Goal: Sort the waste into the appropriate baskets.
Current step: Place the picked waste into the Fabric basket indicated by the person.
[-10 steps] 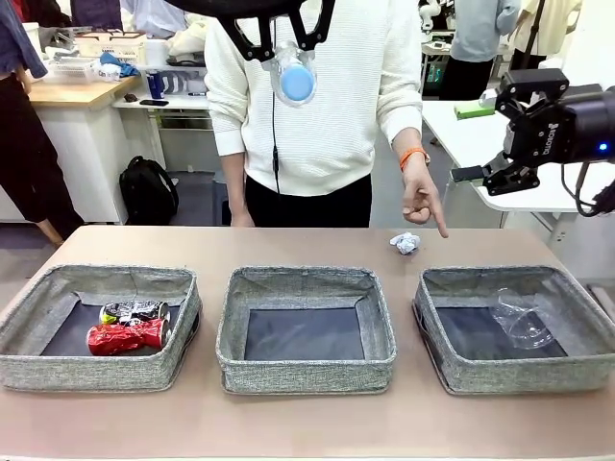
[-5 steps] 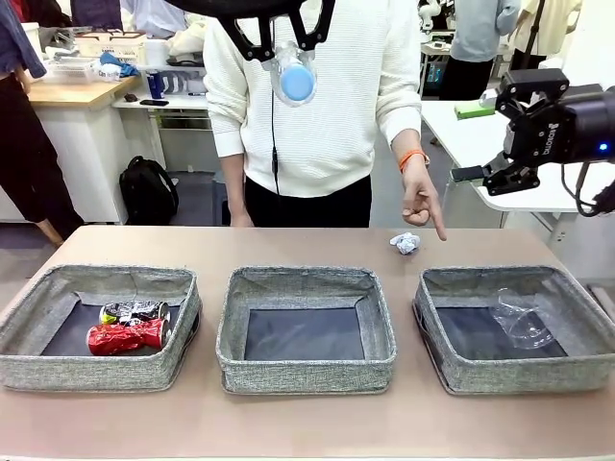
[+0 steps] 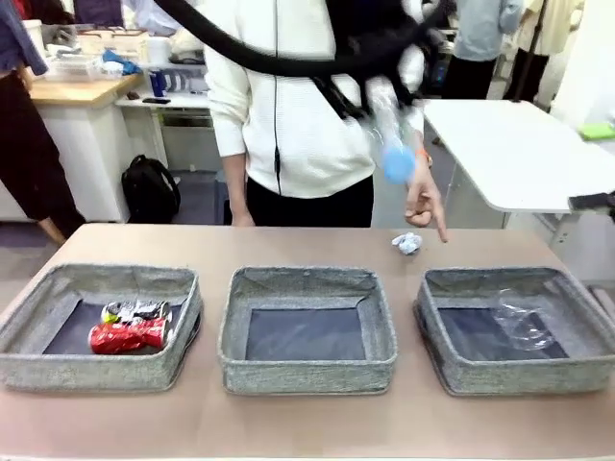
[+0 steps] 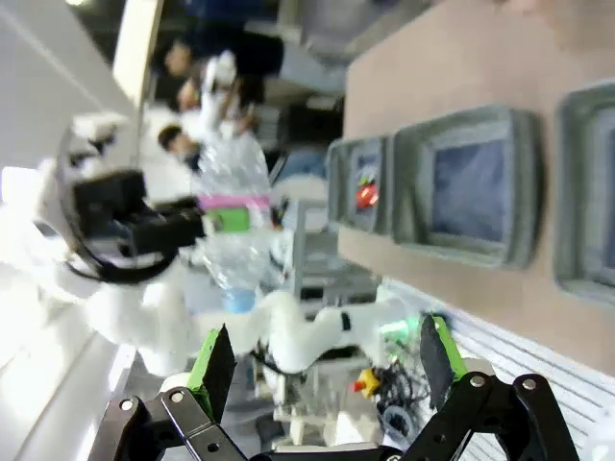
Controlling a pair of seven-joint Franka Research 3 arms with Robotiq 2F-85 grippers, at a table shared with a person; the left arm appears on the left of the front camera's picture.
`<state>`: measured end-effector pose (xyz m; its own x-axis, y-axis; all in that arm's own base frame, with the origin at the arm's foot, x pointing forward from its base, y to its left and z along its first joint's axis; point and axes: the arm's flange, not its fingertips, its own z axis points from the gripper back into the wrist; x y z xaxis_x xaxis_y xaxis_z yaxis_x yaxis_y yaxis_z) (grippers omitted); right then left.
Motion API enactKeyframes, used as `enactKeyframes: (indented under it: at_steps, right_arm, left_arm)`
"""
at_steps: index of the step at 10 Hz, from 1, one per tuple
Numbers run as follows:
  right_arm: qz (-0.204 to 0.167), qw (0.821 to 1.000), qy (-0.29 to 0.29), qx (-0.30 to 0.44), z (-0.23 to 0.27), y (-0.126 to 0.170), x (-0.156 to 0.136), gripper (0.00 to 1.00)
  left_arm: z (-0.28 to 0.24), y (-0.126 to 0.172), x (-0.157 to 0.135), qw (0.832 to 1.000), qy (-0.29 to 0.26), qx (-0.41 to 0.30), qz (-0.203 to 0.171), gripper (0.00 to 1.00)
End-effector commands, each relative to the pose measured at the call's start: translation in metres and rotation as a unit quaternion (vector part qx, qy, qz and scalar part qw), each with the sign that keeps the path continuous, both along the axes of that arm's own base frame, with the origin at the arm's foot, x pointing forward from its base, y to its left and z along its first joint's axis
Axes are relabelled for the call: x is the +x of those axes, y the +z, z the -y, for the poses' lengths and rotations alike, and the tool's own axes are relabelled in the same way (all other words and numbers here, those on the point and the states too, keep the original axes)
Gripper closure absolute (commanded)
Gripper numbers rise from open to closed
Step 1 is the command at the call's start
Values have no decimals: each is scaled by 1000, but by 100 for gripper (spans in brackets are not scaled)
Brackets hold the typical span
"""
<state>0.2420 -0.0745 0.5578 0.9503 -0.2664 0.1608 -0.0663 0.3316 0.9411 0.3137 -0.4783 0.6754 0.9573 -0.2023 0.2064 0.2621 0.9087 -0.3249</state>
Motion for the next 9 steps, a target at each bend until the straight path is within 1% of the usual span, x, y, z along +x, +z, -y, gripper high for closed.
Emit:
enactKeyframes:
  at_steps: [1, 2, 3, 4, 5, 6, 8, 9]
  right_arm:
    - [-12, 995, -96, -21, 35, -4, -63, 0]
    - [0, 989, -142, -36, 46, -4, -89, 0]
    - [23, 984, -166, -66, 47, -2, -107, 0]
    - [9, 994, -104, -27, 58, 11, -62, 0]
    - [9, 994, -104, -27, 58, 11, -62, 0]
    - [9, 994, -104, -27, 58, 11, -62, 0]
    - [9, 994, -104, -27, 58, 11, -62, 0]
    - [9, 994, -104, -27, 58, 11, -62, 0]
  left_arm:
    - [25, -45, -1, 998, -32, -40, 48, 78]
    - [63, -71, 2, 996, -44, -33, 69, 78]
    - [97, -94, 9, 995, -65, -46, 64, 78]
    - [122, -114, 21, 996, -49, -31, 75, 78]
    - [146, -134, 32, 997, -42, -53, 41, 78]
    - [163, -152, 41, 998, -22, -43, 30, 78]
    - [184, -181, 50, 999, -21, -31, 17, 78]
    - [188, -186, 51, 999, -19, -25, 13, 78]
